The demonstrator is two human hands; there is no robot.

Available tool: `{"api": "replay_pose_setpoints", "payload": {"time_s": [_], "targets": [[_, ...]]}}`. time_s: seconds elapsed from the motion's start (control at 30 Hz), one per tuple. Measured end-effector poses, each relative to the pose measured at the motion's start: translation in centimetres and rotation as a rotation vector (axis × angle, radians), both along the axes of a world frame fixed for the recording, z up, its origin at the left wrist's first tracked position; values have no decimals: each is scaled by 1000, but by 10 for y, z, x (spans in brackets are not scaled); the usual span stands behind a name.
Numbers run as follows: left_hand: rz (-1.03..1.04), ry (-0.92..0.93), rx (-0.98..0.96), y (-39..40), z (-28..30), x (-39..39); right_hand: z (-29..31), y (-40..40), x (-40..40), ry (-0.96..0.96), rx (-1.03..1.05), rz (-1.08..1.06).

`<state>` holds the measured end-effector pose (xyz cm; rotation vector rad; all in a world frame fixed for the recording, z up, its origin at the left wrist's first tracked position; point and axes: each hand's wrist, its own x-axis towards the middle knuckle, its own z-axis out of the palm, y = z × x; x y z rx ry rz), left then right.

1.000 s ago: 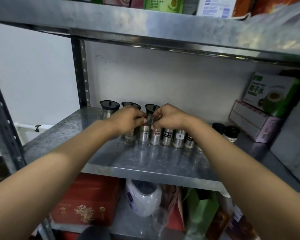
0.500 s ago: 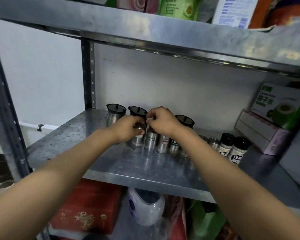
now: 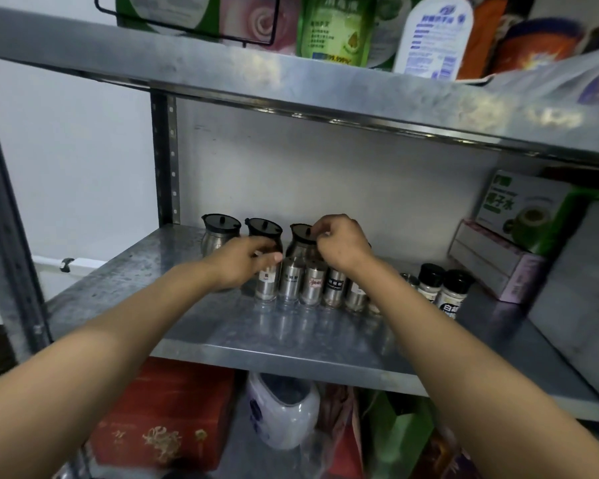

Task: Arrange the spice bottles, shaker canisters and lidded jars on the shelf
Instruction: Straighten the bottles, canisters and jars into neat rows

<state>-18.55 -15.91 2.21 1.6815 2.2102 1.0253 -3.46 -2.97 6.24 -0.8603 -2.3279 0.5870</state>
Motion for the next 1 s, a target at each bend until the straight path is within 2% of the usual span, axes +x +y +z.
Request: {"api": "replay_pose_setpoints", "payload": {"time_s": [0.1, 0.23, 0.33, 0.43, 0.57, 0.63, 0.73, 0.87, 1.0], "targets": [[69, 39, 38, 6, 4, -8, 3, 20, 8, 7, 7, -54], [52, 237, 65, 26, 20, -16, 13, 50, 18, -53, 20, -85], [30, 310, 11, 53, 31, -20, 15, 71, 19, -142, 63, -95], [8, 367, -63, 79, 39, -20, 14, 92, 15, -121, 35, -99], [-42, 357, -174, 104, 45, -13, 7, 119, 4, -159, 56, -106], [-49, 360, -204, 110, 44, -11, 3, 132, 2, -224, -6, -95], [-33, 369, -211, 118, 37, -13, -2, 144, 2, -290, -91, -58], [3, 393, -191, 127, 33, -13, -3, 155, 2, -362, -71, -20], [-9, 375, -173, 135, 32, -18, -4, 161, 1, -338, -96, 27]]}}
